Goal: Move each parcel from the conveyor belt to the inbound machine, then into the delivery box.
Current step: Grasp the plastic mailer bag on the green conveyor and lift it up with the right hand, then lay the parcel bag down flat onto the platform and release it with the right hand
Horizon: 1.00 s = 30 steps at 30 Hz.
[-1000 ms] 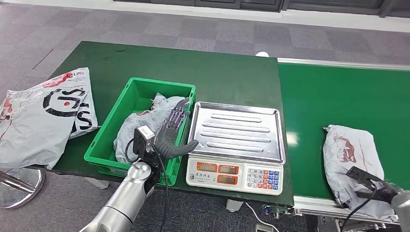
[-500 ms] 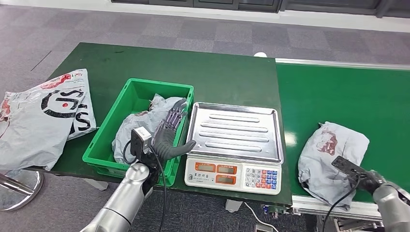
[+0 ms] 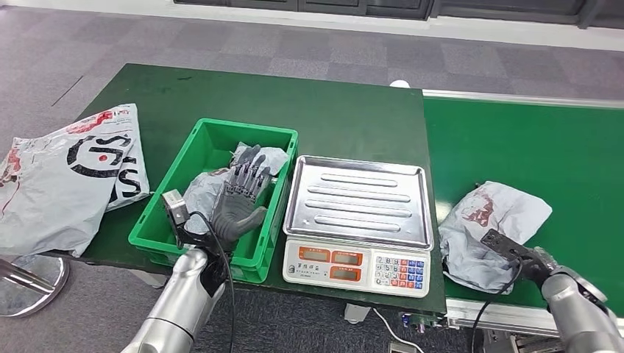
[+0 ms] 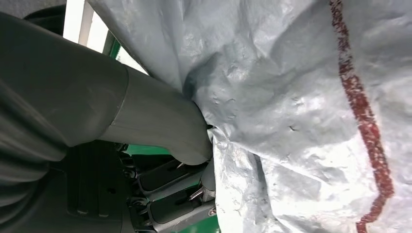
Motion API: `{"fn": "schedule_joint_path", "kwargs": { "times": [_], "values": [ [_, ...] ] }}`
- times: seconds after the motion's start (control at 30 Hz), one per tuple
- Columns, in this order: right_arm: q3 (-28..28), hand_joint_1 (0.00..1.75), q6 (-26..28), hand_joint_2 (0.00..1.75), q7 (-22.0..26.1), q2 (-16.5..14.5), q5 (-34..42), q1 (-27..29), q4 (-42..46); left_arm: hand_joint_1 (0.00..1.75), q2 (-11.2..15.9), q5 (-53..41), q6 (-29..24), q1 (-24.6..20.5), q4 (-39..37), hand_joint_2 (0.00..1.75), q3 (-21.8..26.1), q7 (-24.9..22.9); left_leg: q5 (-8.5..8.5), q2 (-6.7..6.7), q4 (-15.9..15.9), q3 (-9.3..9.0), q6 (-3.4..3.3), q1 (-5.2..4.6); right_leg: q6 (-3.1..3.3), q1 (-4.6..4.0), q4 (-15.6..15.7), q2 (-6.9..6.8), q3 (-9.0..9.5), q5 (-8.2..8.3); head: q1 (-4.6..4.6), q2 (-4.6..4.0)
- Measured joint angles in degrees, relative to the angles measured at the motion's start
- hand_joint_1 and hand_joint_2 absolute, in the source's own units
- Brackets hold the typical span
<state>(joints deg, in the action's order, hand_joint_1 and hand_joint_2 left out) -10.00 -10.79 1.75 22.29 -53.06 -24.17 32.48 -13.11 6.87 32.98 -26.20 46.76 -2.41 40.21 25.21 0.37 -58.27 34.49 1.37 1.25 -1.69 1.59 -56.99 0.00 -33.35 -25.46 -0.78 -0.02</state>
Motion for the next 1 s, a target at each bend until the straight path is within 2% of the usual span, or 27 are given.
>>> {"fn": "schedule_joint_path", "kwargs": {
  "times": [0.1,0.17,0.27,0.37,0.47,0.57,0.73,1.0],
  "values": [
    [0.47,1.75,3.47,1.75,1.87,-0.52,1.74,-0.42,0.22,0.0,-0.39,-1.49,-0.73,0.21,-0.06,1.75,1.81,-0.01,-0.05,-0.09,0.01,0.26,-0.01,-0.01,0.01,0.01,-0.04,-0.07,0.05,0.02,0.01,0.0],
    [0.4,1.75,9.85,1.75,4.99,-1.46,4.43,-0.56,1.89,0.0,-0.53,-1.84,-1.12,0.53,0.2,1.75,2.65,0.01,-0.06,-0.12,0.03,0.49,-0.01,-0.07,0.02,0.07,-0.09,-0.08,0.0,0.02,0.02,0.0],
    [-0.7,1.75,20.85,1.75,10.78,-3.44,10.26,-0.26,8.85,0.0,-0.7,-1.95,-1.2,1.12,0.83,1.75,3.57,0.01,-0.18,-0.15,0.04,0.09,0.0,-0.16,0.03,0.17,-0.17,-0.1,-0.16,0.02,0.01,0.0],
    [-2.88,1.75,25.81,1.75,14.87,-5.17,14.92,1.6,17.49,0.0,-0.91,-2.1,-1.2,1.46,1.04,1.75,3.87,0.01,-0.32,-0.59,0.06,0.05,0.01,-0.16,0.02,0.16,-0.19,-0.54,-0.09,-0.03,0.0,0.0],
    [-5.35,1.75,29.49,1.75,19.11,-6.92,18.28,4.66,26.46,0.0,-1.03,-2.0,-0.85,1.52,1.07,1.75,3.94,0.01,-0.32,-0.87,0.1,0.12,0.01,-0.16,0.02,0.17,-0.2,-0.83,-0.06,-0.13,0.01,0.0],
    [-7.73,1.75,31.24,1.75,21.09,-8.32,19.63,6.74,33.28,0.0,-1.05,-1.82,-0.51,1.51,1.04,1.75,4.01,0.01,-0.3,-0.91,0.12,0.13,0.03,-0.16,0.03,0.17,-0.2,-0.87,-0.05,-0.19,0.01,0.0],
    [-9.71,1.75,32.23,1.75,22.24,-9.57,20.57,8.91,39.13,0.0,-1.05,-1.6,-0.18,1.48,0.85,1.75,4.15,0.01,-0.31,-0.88,0.11,0.13,0.02,-0.17,0.03,0.19,-0.18,-0.85,-0.08,-0.18,0.01,0.01],
    [-13.15,1.75,38.41,1.75,30.71,-12.04,28.35,12.72,51.85,0.0,-1.46,-1.93,0.07,1.01,0.13,1.75,4.42,0.01,-0.31,-0.94,0.12,0.12,0.02,-0.19,0.02,0.21,-0.19,-0.91,-0.07,-0.21,0.01,0.0]
  ]
}}
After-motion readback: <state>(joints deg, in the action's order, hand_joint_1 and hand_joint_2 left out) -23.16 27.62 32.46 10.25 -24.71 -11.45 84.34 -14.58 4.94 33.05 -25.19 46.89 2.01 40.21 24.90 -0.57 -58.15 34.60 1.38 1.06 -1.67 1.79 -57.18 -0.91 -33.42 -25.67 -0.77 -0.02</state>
